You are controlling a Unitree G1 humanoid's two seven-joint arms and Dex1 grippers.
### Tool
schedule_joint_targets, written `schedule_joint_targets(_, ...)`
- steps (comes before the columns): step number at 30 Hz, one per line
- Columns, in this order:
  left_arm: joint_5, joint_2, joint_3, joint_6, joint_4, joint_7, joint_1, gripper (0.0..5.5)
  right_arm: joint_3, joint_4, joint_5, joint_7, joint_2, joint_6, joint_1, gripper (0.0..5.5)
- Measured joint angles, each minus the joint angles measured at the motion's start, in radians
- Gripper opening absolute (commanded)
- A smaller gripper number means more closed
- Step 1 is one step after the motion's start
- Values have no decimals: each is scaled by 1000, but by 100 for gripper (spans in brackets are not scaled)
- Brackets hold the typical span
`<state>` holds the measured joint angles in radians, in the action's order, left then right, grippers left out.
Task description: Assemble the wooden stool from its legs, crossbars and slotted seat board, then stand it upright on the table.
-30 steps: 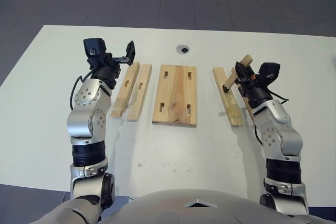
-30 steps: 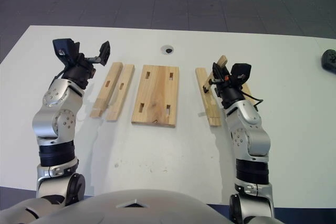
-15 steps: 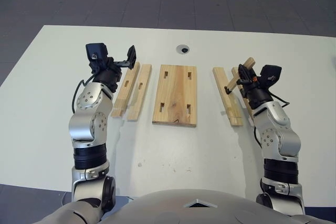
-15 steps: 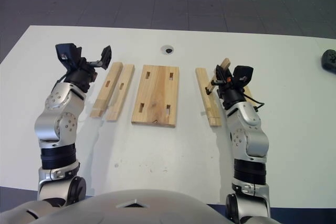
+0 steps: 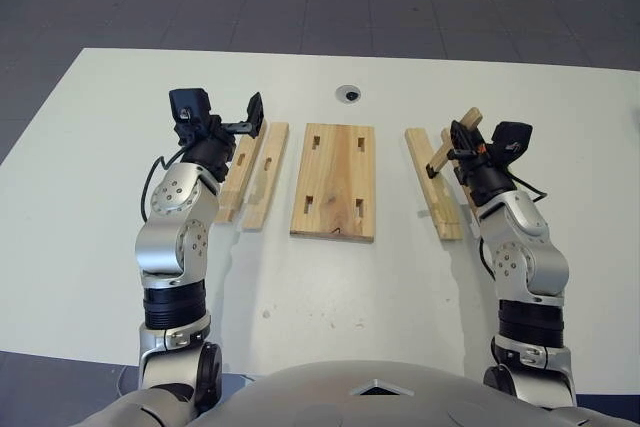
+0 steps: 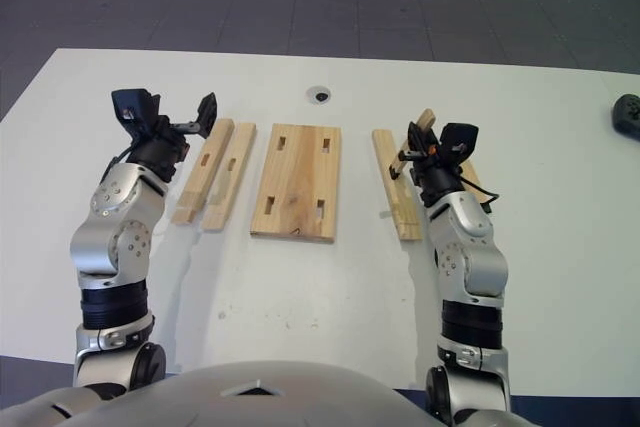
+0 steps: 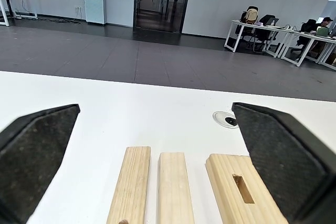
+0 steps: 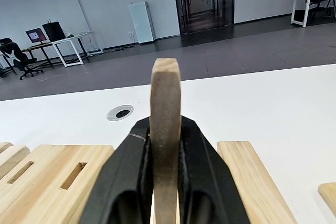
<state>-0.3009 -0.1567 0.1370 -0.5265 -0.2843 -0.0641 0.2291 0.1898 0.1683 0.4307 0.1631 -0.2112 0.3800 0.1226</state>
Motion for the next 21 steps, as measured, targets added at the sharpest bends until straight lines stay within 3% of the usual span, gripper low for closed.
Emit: schedule_joint_targets(21, 4, 13, -17, -7, -6, -1, -8, 540, -39, 6, -136, 24, 4, -115, -94, 43)
